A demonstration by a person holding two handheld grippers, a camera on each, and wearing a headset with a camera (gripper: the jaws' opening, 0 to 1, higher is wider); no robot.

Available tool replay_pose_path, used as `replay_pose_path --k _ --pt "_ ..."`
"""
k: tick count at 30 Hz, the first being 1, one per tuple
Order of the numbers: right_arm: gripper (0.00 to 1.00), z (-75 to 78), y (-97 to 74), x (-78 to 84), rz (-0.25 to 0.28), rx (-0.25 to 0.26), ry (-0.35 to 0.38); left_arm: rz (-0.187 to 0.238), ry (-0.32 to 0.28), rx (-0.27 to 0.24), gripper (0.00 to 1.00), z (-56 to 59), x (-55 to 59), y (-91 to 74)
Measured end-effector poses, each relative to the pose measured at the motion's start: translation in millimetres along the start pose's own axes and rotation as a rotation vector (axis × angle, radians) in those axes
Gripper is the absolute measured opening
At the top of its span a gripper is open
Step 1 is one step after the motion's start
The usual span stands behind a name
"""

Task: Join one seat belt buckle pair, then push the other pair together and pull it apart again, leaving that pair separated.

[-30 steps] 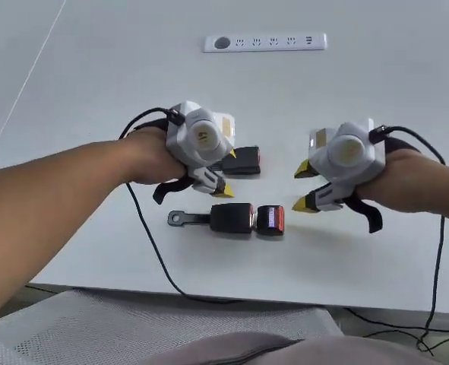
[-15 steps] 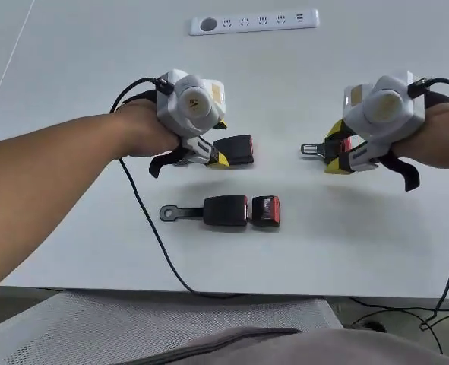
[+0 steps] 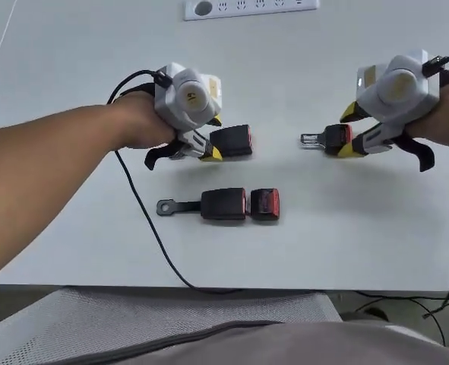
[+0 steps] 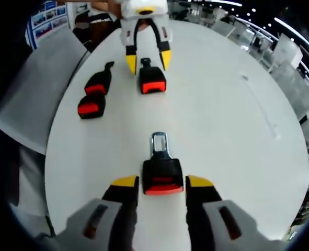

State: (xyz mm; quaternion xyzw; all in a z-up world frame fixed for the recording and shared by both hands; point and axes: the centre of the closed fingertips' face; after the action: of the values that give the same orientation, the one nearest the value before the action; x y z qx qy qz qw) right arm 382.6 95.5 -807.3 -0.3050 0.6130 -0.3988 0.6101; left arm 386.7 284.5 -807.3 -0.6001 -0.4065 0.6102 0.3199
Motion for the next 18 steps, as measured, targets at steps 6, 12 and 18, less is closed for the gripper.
replay_pose_path --k 6,12,18 --pt "0.31 0.1 3.3 3.5 -0.007 -0.039 -0.002 0.005 0.029 0.013 0.32 -6.6 4.5 8.5" --pt "0.3 1.8 5.5 3.0 -0.007 -0.038 -0.015 -0.009 0.042 0.007 0.31 -5.0 6.8 12.7" --pt "0.3 0.1 10.8 -7.4 -0.003 -0.027 -0.045 -0.013 0.054 0.008 0.31 -3.7 5.4 13.2"
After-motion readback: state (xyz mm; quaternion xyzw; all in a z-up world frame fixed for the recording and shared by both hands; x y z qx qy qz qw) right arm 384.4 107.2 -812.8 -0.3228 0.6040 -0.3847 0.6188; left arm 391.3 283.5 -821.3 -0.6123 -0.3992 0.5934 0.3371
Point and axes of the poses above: the centre of the closed fingertips' face, and the gripper's own axes: y roughly forward along the fingers, z roughly to its right, x roughly out of its underside, and after that the axes turned 3 degrees about z, right-handed
